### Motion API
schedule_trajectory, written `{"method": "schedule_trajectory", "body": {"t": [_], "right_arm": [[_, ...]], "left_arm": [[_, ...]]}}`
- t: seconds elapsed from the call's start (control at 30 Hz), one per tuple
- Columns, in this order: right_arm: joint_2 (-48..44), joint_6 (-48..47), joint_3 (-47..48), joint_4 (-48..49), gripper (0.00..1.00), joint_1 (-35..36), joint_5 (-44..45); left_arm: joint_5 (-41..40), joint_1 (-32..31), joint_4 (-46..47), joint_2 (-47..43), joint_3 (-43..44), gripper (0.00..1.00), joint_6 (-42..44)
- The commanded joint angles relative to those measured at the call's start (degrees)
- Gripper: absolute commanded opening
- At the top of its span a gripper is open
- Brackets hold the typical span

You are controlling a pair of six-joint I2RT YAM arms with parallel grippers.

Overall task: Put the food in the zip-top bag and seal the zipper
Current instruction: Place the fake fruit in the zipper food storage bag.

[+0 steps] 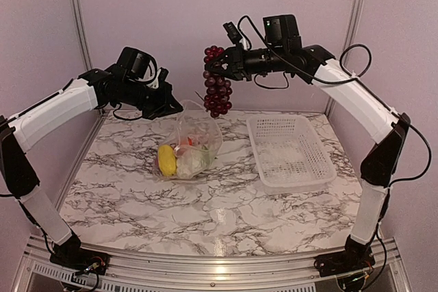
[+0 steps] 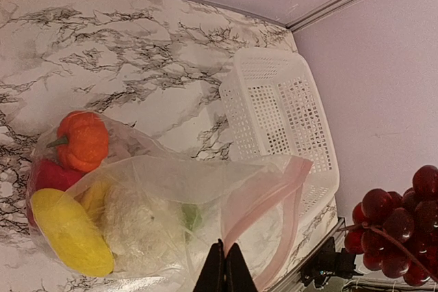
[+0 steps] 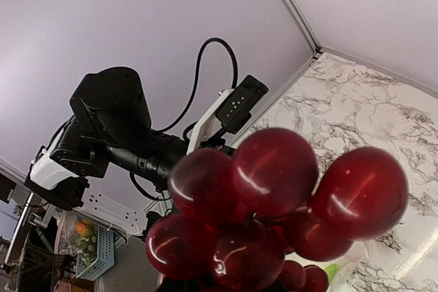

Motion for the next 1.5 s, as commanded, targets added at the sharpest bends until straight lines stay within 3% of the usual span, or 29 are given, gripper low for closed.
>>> {"method": "schedule_trajectory", "body": {"t": [0.0, 0.37, 0.53, 0.63, 0.8, 1.0, 1.23, 1.47], "right_arm": [[2.55, 0.71, 1.95, 3.31, 0.18, 1.74, -1.83], [6.7, -4.48, -0.91, 3.17, 0.17, 3.91, -0.77], [7.83, -8.5, -2.93, 1.43, 0.22, 4.29, 0.33], [8.52, -11.57, -2.59, -1.39, 0.29, 5.0, 2.24], [9.65, -13.18, -0.39, -5.71, 0.57, 5.16, 3.75], [8.19, -14.83, 2.15, -11.81, 0.66, 5.13, 8.97], [4.85, -13.83, -1.1, -19.5, 0.66, 5.13, 19.9], [3.21, -14.23, -6.8, -21.81, 0.64, 5.17, 21.84]], "left_arm": [[1.54, 0.47, 2.28, 0.61, 0.37, 0.0, -1.59], [2.08, 1.5, 2.59, 0.53, 0.92, 0.0, -2.05], [2.54, 2.07, 2.77, 0.62, 1.07, 0.0, -2.18], [2.55, 2.39, 2.82, 0.62, 1.1, 0.0, -2.23], [2.82, 2.82, 3.17, 0.83, 0.92, 0.0, -2.48], [3.06, 3.32, 3.4, 1.23, 0.79, 0.0, -2.53], [3.18, 3.54, 3.61, 0.9, 0.16, 0.0, -2.47], [3.73, 3.72, 4.14, 0.89, -0.31, 0.0, -2.49]]}}
